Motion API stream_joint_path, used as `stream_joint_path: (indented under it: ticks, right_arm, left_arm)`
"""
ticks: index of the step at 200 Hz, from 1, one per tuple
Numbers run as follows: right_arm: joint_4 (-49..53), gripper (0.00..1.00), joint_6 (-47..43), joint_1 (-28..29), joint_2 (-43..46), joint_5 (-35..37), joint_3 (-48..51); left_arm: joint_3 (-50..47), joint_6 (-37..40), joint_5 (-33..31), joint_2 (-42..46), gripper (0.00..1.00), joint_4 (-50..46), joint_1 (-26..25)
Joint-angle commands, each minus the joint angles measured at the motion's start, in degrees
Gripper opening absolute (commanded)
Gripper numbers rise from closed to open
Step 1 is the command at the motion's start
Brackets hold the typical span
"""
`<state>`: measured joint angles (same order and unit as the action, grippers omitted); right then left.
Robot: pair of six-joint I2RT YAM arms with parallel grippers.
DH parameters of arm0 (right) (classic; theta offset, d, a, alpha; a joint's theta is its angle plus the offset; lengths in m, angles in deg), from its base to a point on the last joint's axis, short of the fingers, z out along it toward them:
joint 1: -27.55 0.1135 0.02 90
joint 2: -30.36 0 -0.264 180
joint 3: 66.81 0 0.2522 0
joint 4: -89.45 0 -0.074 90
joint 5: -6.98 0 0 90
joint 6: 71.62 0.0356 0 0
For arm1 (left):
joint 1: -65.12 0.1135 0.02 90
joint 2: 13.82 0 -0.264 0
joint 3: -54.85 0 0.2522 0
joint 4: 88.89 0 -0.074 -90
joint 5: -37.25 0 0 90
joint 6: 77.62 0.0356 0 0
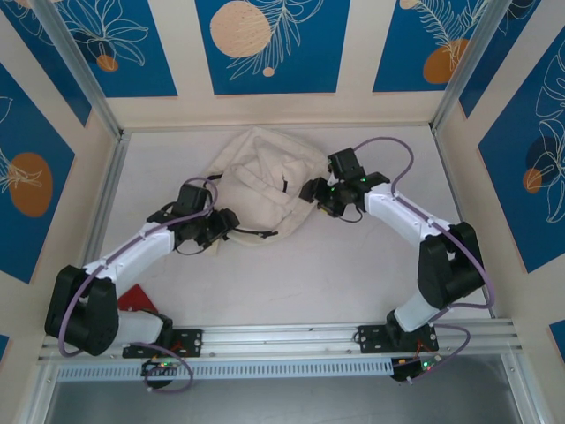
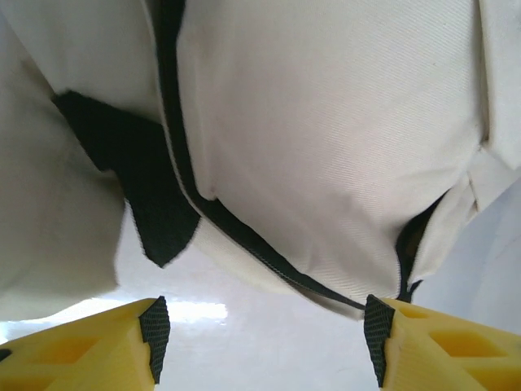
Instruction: Pack books, pencil case, and school supplies into a backpack
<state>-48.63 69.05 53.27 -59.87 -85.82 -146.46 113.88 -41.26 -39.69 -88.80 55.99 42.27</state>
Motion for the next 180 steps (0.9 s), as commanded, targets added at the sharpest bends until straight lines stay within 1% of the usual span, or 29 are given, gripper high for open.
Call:
stream_joint_path:
  ticks: [1,10,26,64,82,117,158,180]
  right_arm:
    - [2.54,0.59,7.33,3.28,-0.72,-2.16,0.94]
    - [2.54,0.56,8.85,4.62,-1.67,-1.88,0.58]
    - [3.09,0.54,10.6,6.55,-3.86,-1.37,-0.27]
    - [2.79,0.5,12.17,9.72,-8.72,-0.46,-3.53]
    - [2.51,0.46,12.24,10.39,-10.77,-0.47,-5.69]
    - [3.21,0.45,13.34,11.24,-14.66,0.63,-8.67]
    - [5.69,0.45,13.56,11.72,-18.7,2.62,-11.78]
    - [7.59,0.46,14.38,12.03,-20.23,3.94,-12.5]
  left_arm:
    - [-2.48,-8.6,-0.32,1.2,0.66,5.06,-2.63]
    - [-2.64,-9.62,-0.17,0.34,0.66,6.33,-3.35]
    - [-1.63,-9.74,0.65,-2.27,0.65,7.43,-4.3]
    - [-1.2,-10.11,0.26,-6.39,0.53,10.25,-5.15]
    - [-0.57,-9.76,-0.22,-8.02,0.48,10.34,-5.19]
    - [-0.73,-9.83,-1.62,-10.09,0.38,10.87,-5.19]
    - [-1.99,-9.91,-2.33,-10.44,0.37,11.19,-5.19]
    - [-2.12,-9.66,-2.16,-10.45,0.39,11.35,-5.19]
